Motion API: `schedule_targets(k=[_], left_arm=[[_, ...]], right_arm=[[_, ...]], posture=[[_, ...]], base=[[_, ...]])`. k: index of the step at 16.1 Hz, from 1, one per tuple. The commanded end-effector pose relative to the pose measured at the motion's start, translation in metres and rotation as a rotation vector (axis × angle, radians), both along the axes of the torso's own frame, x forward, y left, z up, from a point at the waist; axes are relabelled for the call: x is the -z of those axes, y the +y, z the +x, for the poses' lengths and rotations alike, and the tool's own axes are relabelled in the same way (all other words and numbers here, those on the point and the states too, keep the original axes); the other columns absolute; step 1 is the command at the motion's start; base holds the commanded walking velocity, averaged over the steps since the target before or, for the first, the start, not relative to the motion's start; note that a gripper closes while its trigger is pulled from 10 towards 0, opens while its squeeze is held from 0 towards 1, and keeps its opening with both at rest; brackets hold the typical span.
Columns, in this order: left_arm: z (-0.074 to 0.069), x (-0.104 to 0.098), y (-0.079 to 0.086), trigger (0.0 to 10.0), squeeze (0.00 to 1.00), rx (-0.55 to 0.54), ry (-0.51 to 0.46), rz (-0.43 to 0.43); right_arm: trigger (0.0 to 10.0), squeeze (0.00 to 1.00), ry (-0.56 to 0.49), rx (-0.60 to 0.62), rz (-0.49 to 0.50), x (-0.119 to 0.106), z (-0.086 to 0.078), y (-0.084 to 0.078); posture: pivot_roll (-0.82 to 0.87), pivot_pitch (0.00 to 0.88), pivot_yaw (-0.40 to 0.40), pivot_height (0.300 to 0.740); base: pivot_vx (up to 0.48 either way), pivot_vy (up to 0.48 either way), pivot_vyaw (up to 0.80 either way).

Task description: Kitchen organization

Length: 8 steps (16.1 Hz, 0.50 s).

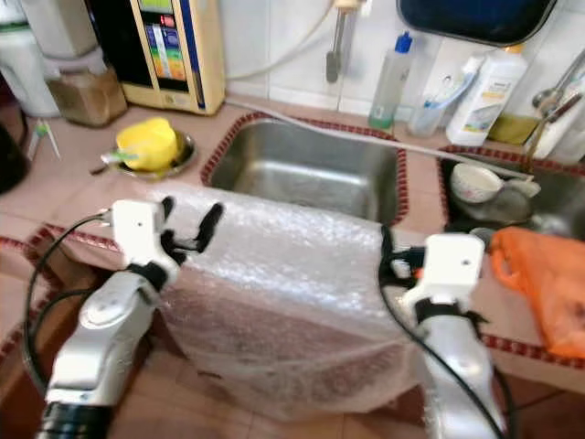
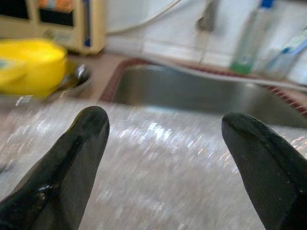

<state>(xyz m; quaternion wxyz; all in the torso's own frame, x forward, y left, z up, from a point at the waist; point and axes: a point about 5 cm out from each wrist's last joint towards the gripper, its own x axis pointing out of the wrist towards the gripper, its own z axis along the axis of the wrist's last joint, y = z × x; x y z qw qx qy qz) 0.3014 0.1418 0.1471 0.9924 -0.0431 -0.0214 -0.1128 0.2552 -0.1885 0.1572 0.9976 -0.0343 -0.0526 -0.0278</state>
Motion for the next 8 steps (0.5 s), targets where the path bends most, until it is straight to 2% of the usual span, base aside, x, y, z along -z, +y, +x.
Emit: schedule_targets(k=[1, 2, 8], left_arm=[[0.001, -0.0016, 0.0017, 10.0, 0.0, -0.018, -0.001, 0.008], [0.001, -0.0015, 0.0026, 10.0, 0.0, -0.026, -0.001, 0.005], [0.0028, -0.0054, 0.0056, 10.0, 0.0, -0.07, -0.029, 0.029]], right_arm=[[10.0, 0.0, -0.011, 0.011, -0.004, -0.0024, -0.0006, -0.0024], [10.0, 0.0, -0.014, 0.01, -0.012, -0.0025, -0.0009, -0.0025], [10.0, 0.0, -0.023, 0.0, -0.023, -0.0028, -0.0008, -0.0004]], posture=[[-0.06, 0.083, -0.021, 0.74], [-0.06, 0.082, -0.02, 0.74], [-0.05, 0.084, -0.02, 0.74]], base=[[0.0, 0.0, 0.0], [0.0, 0.0, 0.0], [0.0, 0.0, 0.8]])
